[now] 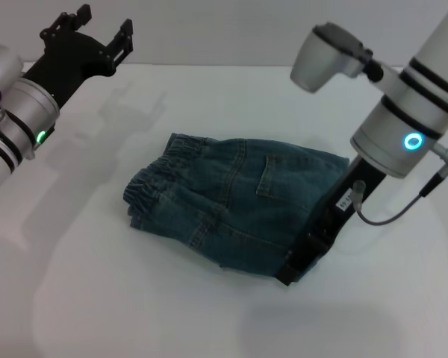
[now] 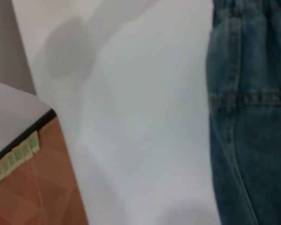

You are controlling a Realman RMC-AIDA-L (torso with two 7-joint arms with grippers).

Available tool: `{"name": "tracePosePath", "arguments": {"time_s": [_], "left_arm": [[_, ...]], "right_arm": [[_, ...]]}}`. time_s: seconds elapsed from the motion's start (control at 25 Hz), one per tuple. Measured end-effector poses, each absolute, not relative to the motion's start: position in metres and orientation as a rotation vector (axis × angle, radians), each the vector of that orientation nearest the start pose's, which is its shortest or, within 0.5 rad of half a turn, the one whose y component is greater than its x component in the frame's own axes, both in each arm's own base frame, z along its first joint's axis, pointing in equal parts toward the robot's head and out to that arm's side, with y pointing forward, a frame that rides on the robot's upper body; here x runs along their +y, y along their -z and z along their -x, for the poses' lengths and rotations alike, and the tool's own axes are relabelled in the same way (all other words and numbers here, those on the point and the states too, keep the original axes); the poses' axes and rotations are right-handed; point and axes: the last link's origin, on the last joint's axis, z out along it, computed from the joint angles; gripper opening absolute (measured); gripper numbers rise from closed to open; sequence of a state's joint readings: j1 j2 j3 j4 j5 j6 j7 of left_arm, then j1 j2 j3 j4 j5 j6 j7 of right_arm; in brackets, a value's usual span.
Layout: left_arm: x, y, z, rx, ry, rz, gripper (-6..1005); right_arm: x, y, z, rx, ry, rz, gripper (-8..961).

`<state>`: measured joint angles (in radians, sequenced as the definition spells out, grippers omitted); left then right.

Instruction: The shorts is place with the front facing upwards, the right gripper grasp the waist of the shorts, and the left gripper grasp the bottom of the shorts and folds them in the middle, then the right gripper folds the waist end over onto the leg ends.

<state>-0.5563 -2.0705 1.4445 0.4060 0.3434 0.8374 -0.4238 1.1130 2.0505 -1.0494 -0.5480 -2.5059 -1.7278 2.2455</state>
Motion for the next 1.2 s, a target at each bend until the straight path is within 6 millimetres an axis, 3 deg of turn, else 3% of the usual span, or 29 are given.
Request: {"name": "tracePosePath", "arguments": {"time_s": [0.28, 0.76, 1.0, 1.2], "left_arm": [[0.416, 0.005, 0.247, -0.375, 0.721, 1.879, 710], [0.415, 0.009, 0.242, -0.384, 0.753, 1.883, 710], [0.414, 0.006, 0.243, -0.41, 0.785, 1.854, 710], [0.412, 0.0, 0.246, -0.422, 0.813, 1.819, 710]], "right_arm": [[0.371, 0.048, -0.155, 1.067, 0.63, 3.03, 470], [0.399, 0.041, -0.166, 0.969, 0.607, 2.855, 469], [0.391, 0.022, -0.149, 0.935, 0.478, 2.978, 469], [0.376, -0.011, -0.127, 0.801, 0.167, 3.152, 469]]}}
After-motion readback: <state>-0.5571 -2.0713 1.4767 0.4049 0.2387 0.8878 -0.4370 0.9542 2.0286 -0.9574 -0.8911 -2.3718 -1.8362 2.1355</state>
